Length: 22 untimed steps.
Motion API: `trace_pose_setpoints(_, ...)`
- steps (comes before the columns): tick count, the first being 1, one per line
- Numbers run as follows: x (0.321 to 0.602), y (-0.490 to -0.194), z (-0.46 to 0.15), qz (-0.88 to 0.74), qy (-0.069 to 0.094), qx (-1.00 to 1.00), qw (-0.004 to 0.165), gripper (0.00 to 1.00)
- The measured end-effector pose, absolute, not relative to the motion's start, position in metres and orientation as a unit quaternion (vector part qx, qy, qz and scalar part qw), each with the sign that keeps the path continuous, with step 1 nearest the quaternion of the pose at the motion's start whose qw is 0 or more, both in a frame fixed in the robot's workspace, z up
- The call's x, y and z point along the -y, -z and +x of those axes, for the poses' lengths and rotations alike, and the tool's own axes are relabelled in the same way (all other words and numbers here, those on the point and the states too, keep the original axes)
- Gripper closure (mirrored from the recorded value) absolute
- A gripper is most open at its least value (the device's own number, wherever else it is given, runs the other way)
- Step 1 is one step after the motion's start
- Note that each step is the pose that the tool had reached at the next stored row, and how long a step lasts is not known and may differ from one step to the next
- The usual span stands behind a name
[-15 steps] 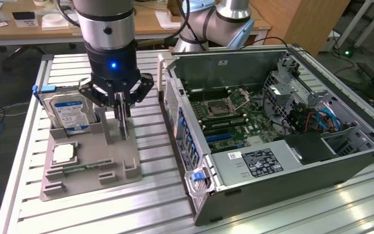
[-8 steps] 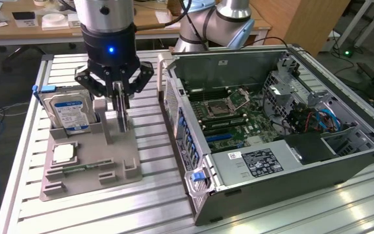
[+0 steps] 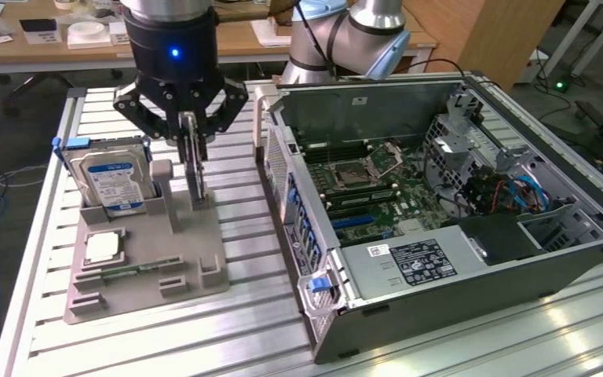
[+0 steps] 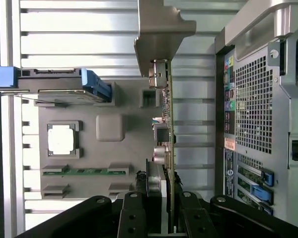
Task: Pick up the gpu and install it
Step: 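Pick up the gpu and move the gpu toward the slot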
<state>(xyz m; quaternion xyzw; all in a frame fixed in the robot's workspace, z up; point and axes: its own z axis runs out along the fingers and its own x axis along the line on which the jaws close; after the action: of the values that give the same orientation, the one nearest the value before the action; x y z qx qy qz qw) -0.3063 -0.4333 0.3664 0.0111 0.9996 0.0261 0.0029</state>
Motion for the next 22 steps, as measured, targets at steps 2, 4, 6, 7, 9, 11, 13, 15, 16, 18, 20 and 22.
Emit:
trace_pose_setpoints(2, 0.433, -0.373, -0.306, 0.011, -0.026, -1.0, 0.003, 0.72)
trace_pose_setpoints(4, 0.433, -0.38, -0.306, 0.011, -0.026, -1.0, 0.003, 0.72)
trace_pose_setpoints(6, 0.433, -0.386, -0.306, 0.011, -0.026, -1.0, 0.003, 0.72)
trace_pose_setpoints(7, 0.433, -0.388, -0.306, 0.011, -0.026, -1.0, 0.003, 0.72)
trace_pose_setpoints(9, 0.433, -0.392, -0.306, 0.011, -0.026, -1.0, 0.003, 0.72)
trace_pose_setpoints(11, 0.433, -0.392, -0.306, 0.011, -0.026, -1.0, 0.003, 0.72)
trace_pose_setpoints(13, 0.433, -0.392, -0.306, 0.011, -0.026, -1.0, 0.003, 0.72)
trace_pose_setpoints(15, 0.433, -0.392, -0.306, 0.011, -0.026, -1.0, 0.003, 0.72)
trace_pose_setpoints(16, 0.433, -0.392, -0.304, 0.011, -0.026, -1.0, 0.003, 0.72)
trace_pose_setpoints(18, 0.433, -0.392, -0.3, 0.011, -0.026, -1.0, 0.003, 0.72)
trace_pose_setpoints(20, 0.433, -0.392, -0.296, 0.011, -0.026, -1.0, 0.003, 0.72)
trace_pose_setpoints(22, 0.433, -0.392, -0.292, 0.011, -0.026, -1.0, 0.003, 0.72)
